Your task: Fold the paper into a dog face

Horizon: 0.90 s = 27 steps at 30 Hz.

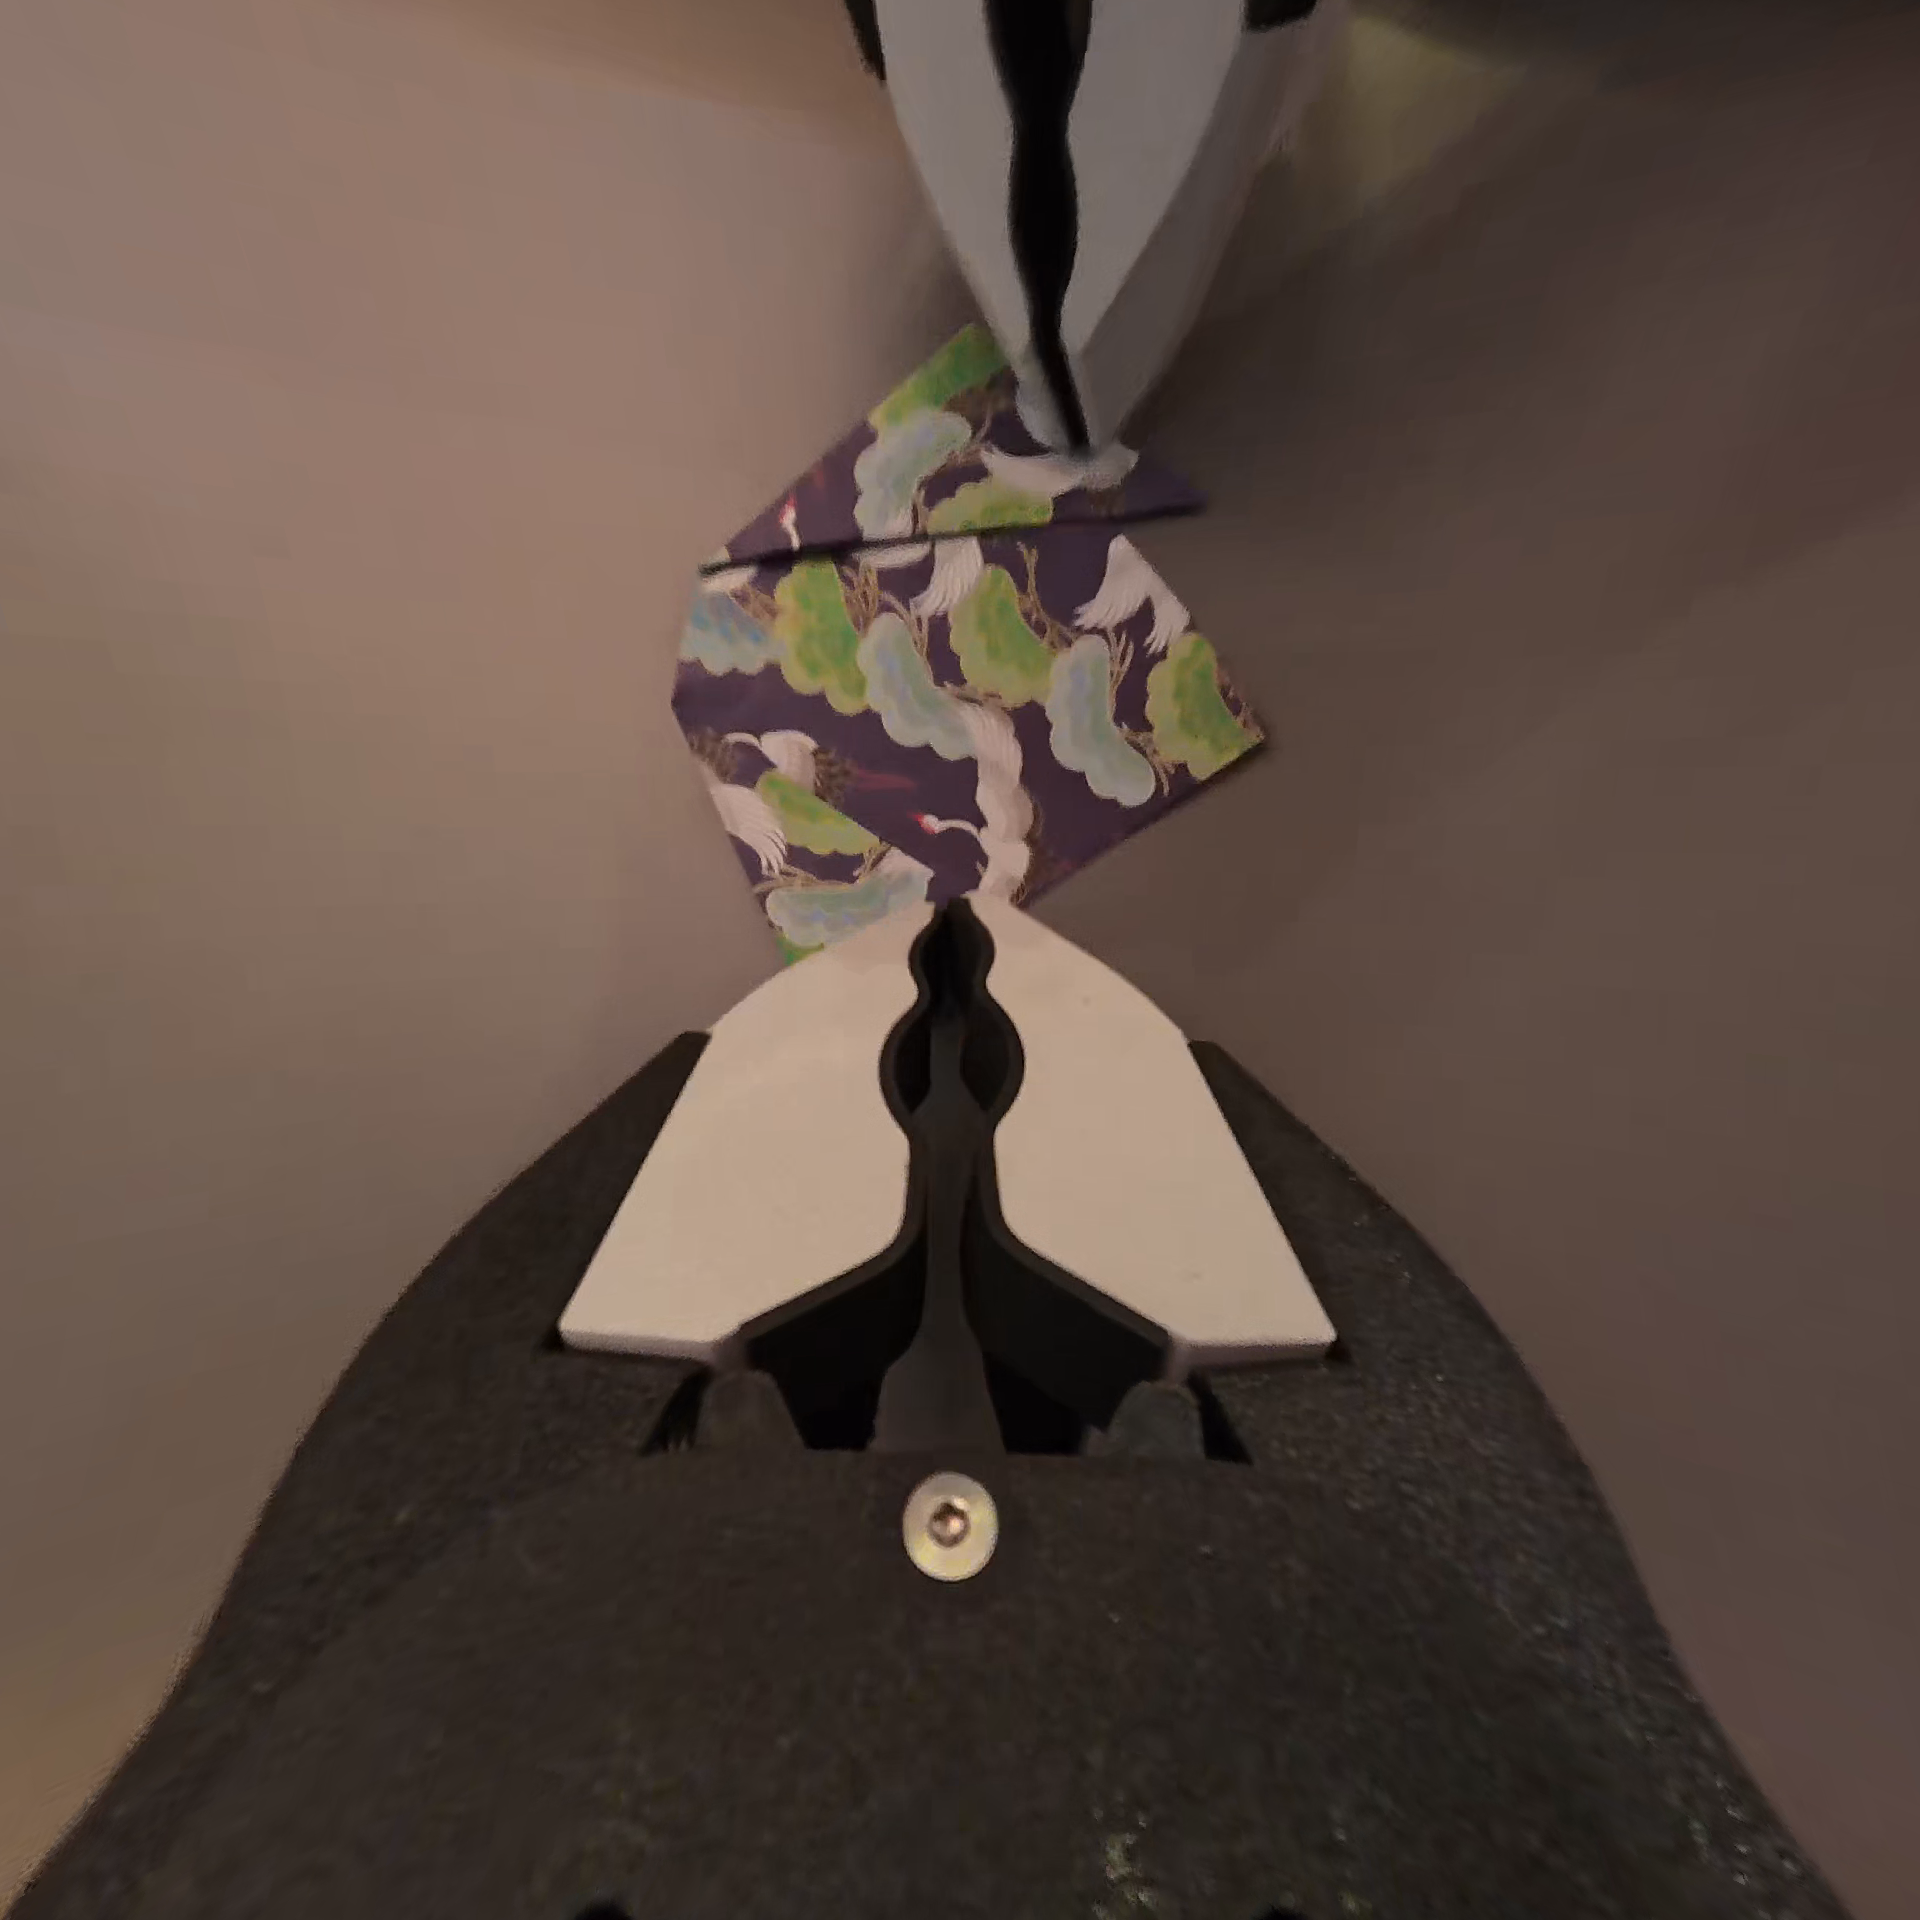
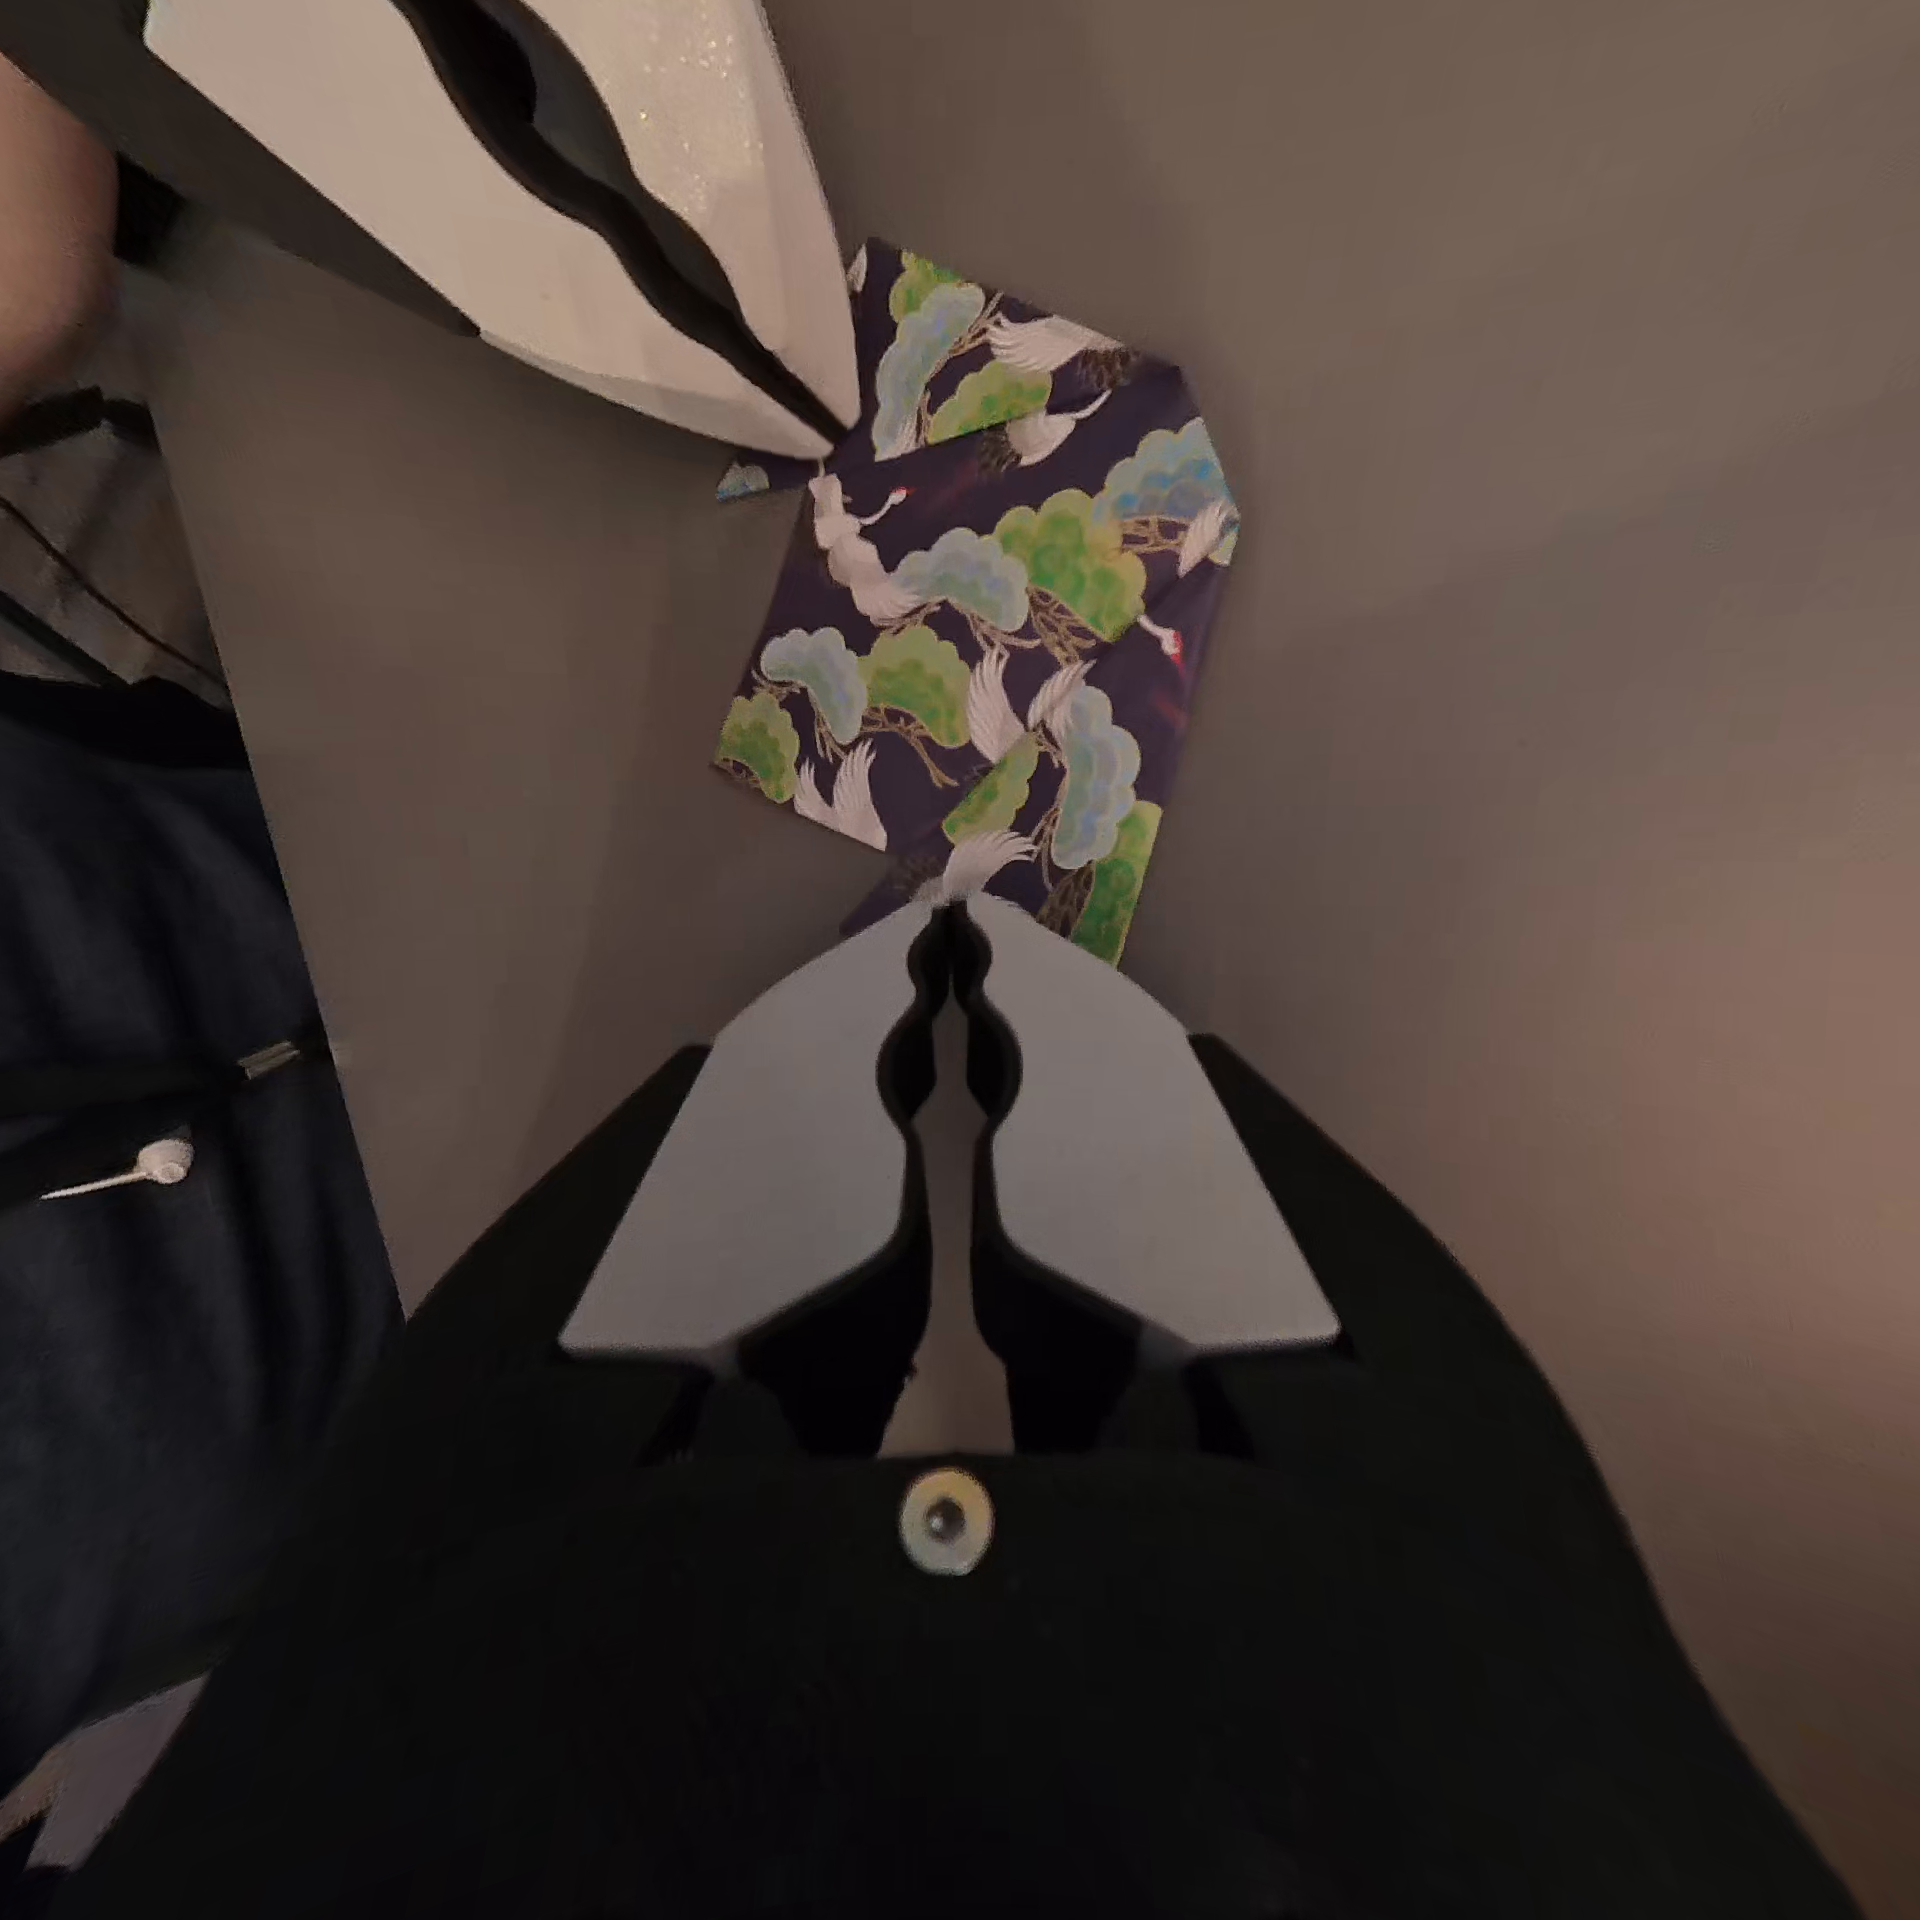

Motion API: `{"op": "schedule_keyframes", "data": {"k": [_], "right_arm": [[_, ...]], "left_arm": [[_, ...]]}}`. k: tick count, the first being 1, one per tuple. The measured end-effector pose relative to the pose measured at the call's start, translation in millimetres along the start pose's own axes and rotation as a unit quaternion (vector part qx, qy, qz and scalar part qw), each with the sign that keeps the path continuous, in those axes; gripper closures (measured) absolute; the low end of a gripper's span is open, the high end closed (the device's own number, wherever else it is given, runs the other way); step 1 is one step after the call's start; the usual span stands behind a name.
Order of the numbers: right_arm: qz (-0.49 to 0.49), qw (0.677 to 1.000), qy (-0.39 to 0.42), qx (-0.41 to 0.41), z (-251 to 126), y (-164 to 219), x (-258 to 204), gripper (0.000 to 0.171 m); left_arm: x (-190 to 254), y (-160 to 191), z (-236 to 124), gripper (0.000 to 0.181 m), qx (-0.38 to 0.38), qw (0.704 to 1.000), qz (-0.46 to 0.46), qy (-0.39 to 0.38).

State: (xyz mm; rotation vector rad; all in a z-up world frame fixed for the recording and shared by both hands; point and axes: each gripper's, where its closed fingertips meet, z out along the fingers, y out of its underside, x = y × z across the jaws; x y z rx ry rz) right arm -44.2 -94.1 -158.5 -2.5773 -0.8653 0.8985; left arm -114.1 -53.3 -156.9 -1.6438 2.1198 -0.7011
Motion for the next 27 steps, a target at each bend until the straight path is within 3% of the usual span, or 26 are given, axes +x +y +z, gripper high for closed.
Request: {"op": "schedule_keyframes", "data": {"k": [1,27], "right_arm": [[0.005,1.000,0.000,0.003,-0.1,0.1,0.0,0.169],[0.031,0.999,-0.007,0.018,-2.6,1.6,1.2,0.169]], "left_arm": [[0.3,0.1,-0.1,0.181,0.004,1.000,-0.002,0.000],[0.7,0.0,-2.9,0.181,0.052,0.997,-0.050,0.032]]}}
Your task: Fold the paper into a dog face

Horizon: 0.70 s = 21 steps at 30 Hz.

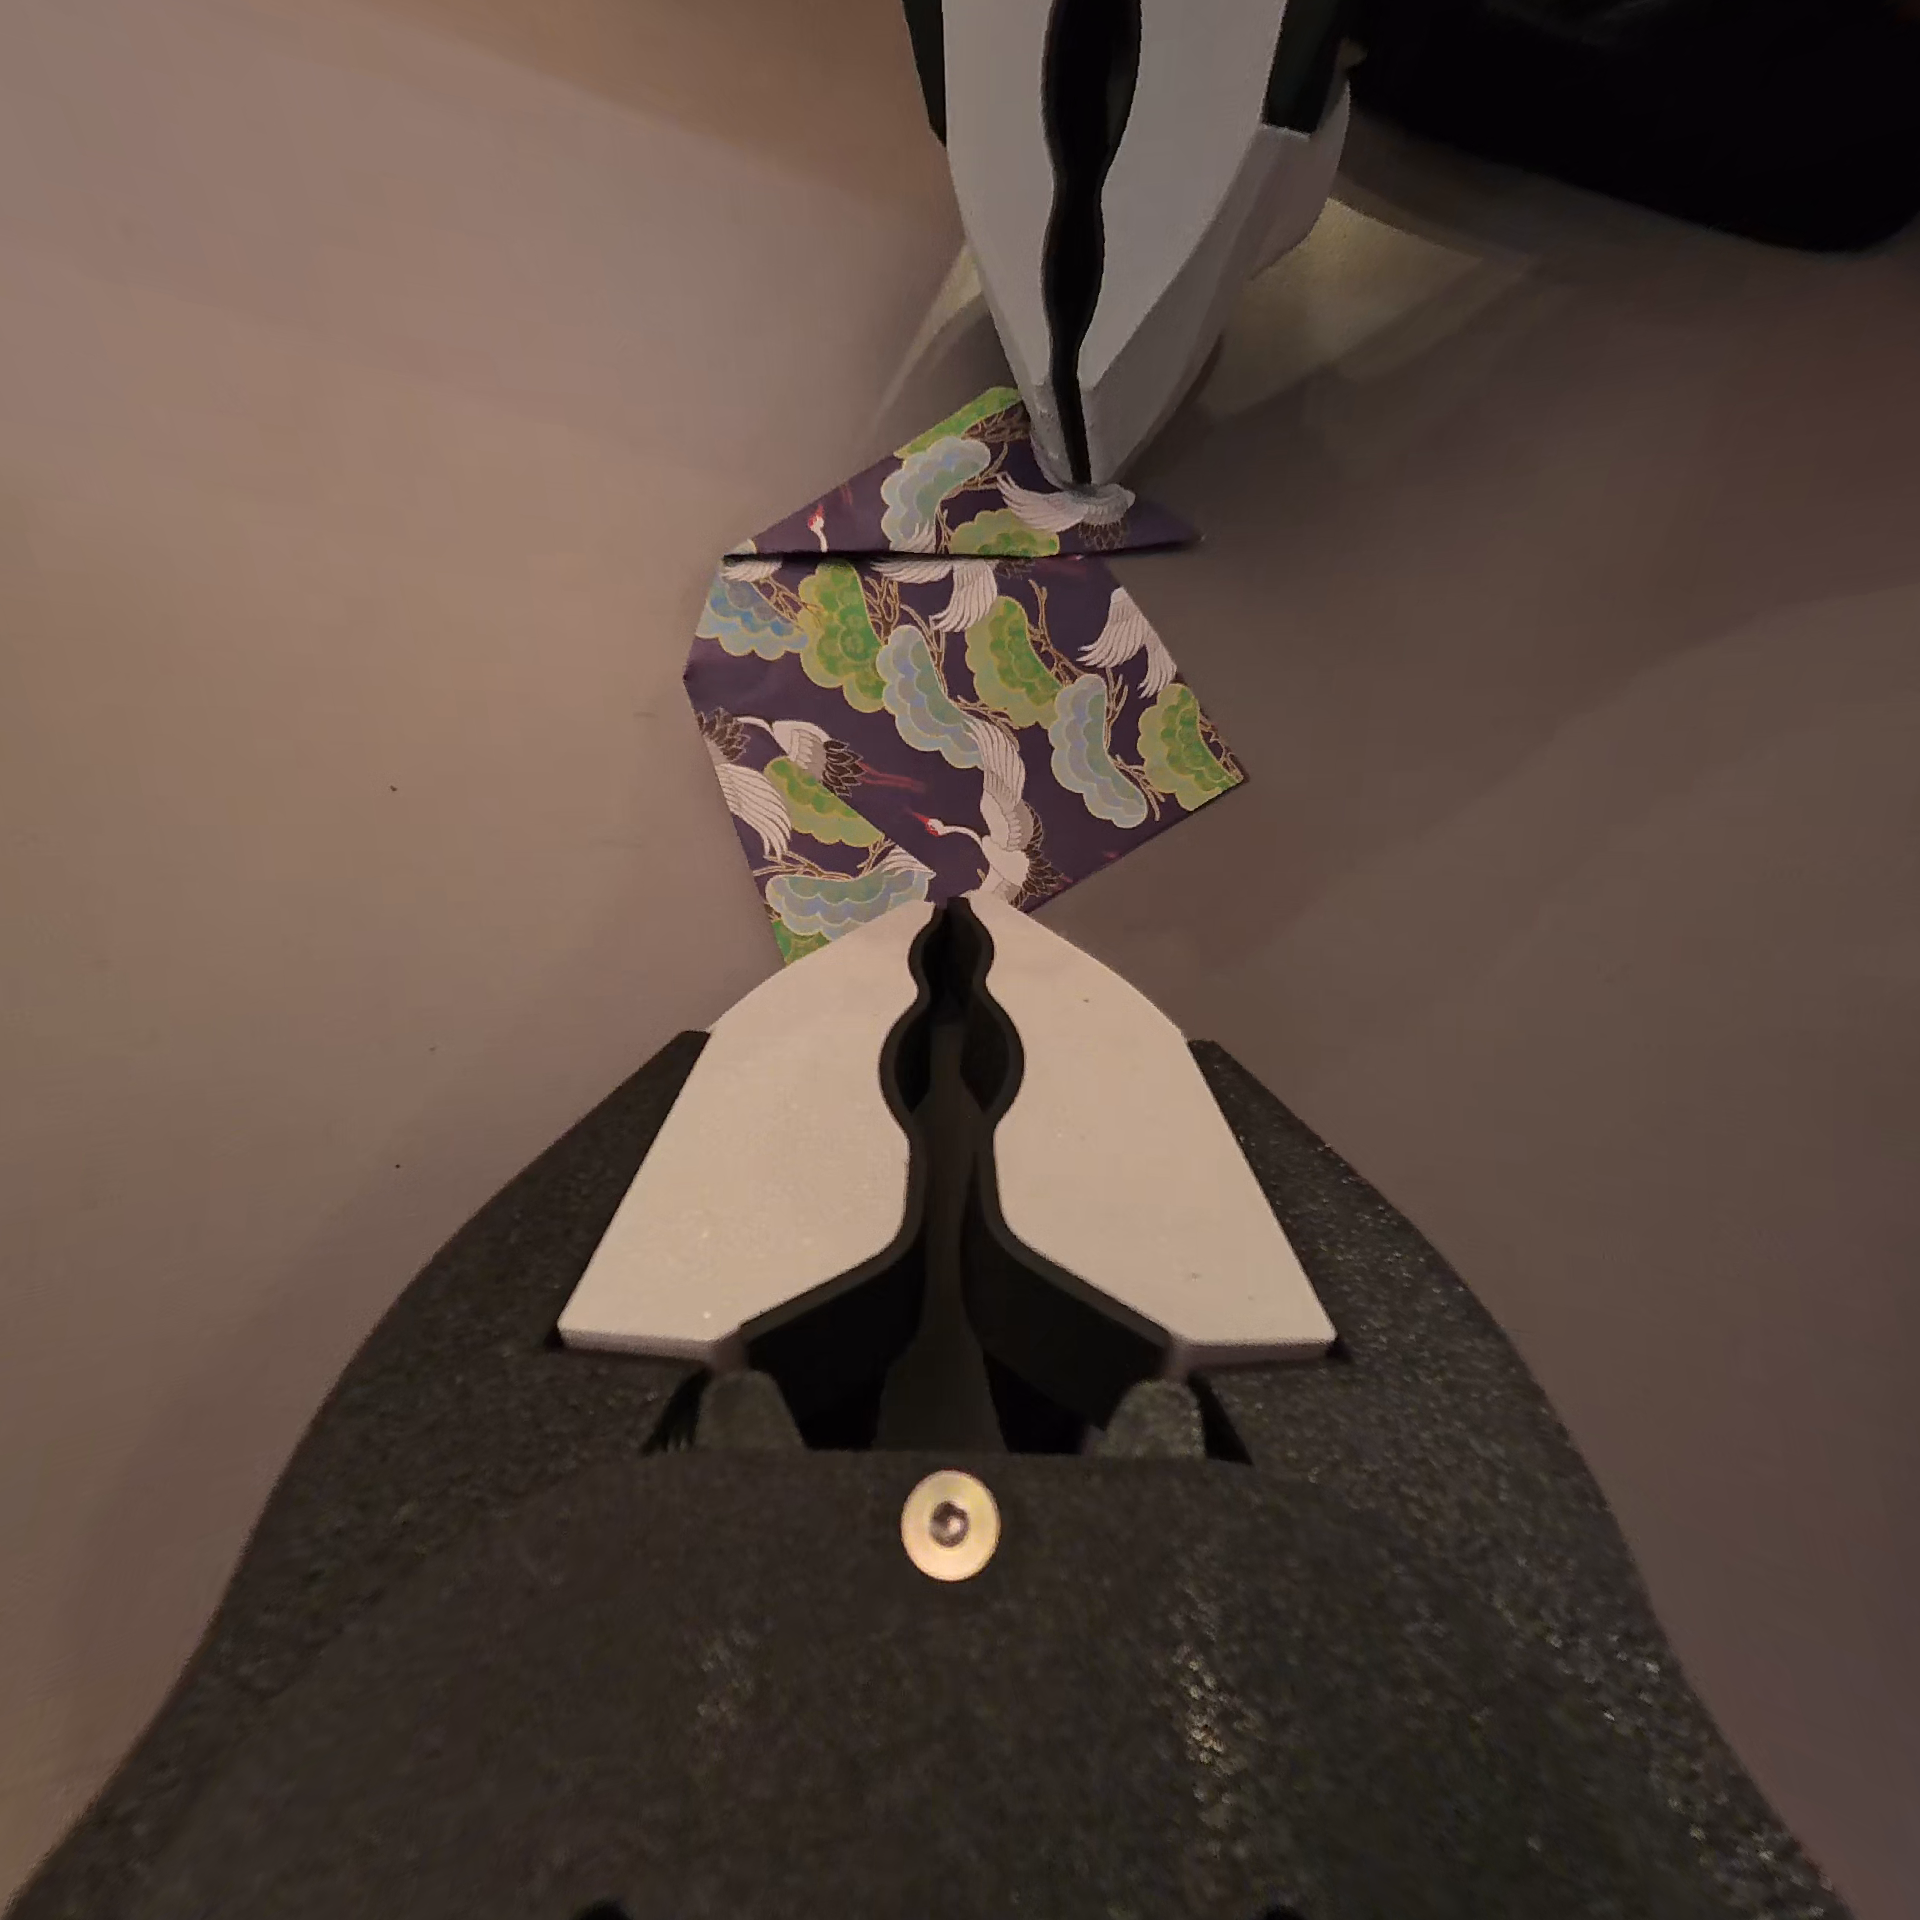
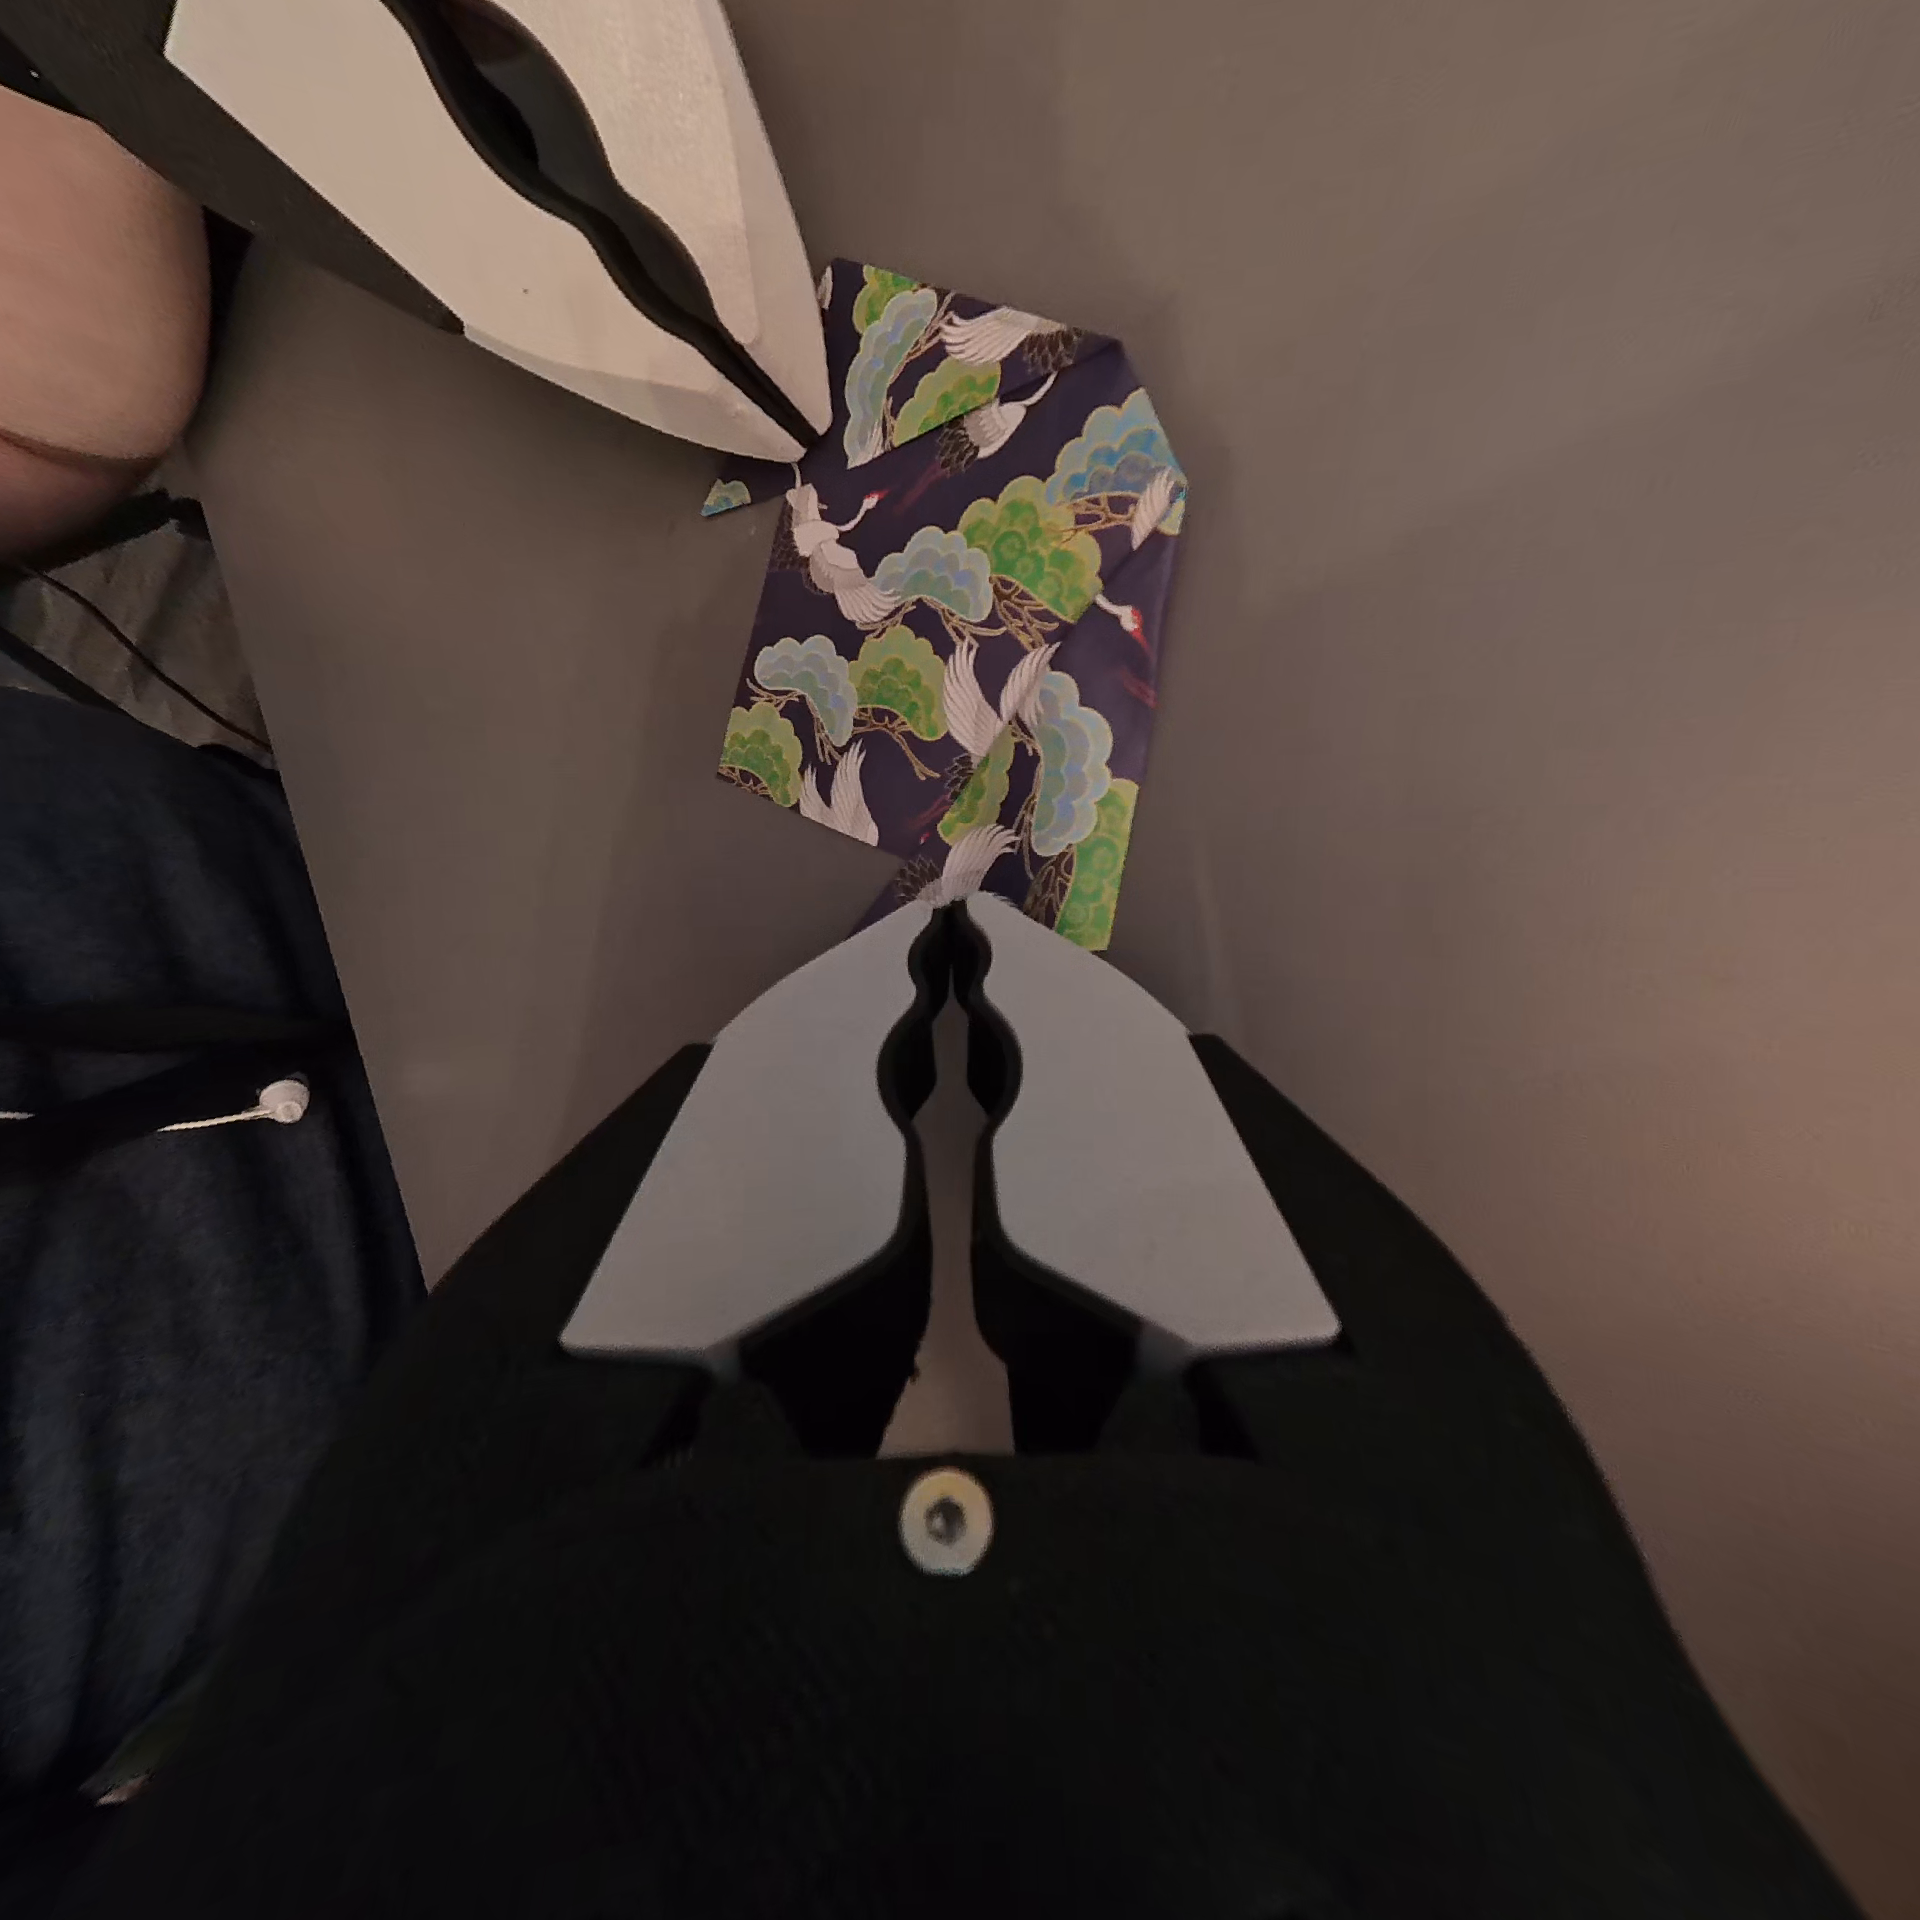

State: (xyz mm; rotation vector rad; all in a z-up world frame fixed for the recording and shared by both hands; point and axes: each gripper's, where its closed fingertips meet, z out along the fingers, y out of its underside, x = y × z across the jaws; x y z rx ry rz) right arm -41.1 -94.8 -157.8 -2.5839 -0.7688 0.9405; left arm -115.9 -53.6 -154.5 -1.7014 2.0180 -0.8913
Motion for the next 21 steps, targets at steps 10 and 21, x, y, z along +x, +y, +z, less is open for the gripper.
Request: {"op": "schedule_keyframes", "data": {"k": [10,21], "right_arm": [[0.004,1.000,-0.014,-0.001,3,-5,-3,0.169],[0.051,0.998,-0.022,0.015,5,-25,12,0.169]], "left_arm": [[0,0,0,0.181,0.002,1.000,-0.003,0.008],[0,0,0,0.181,0.001,1.000,-0.004,0.015]]}}
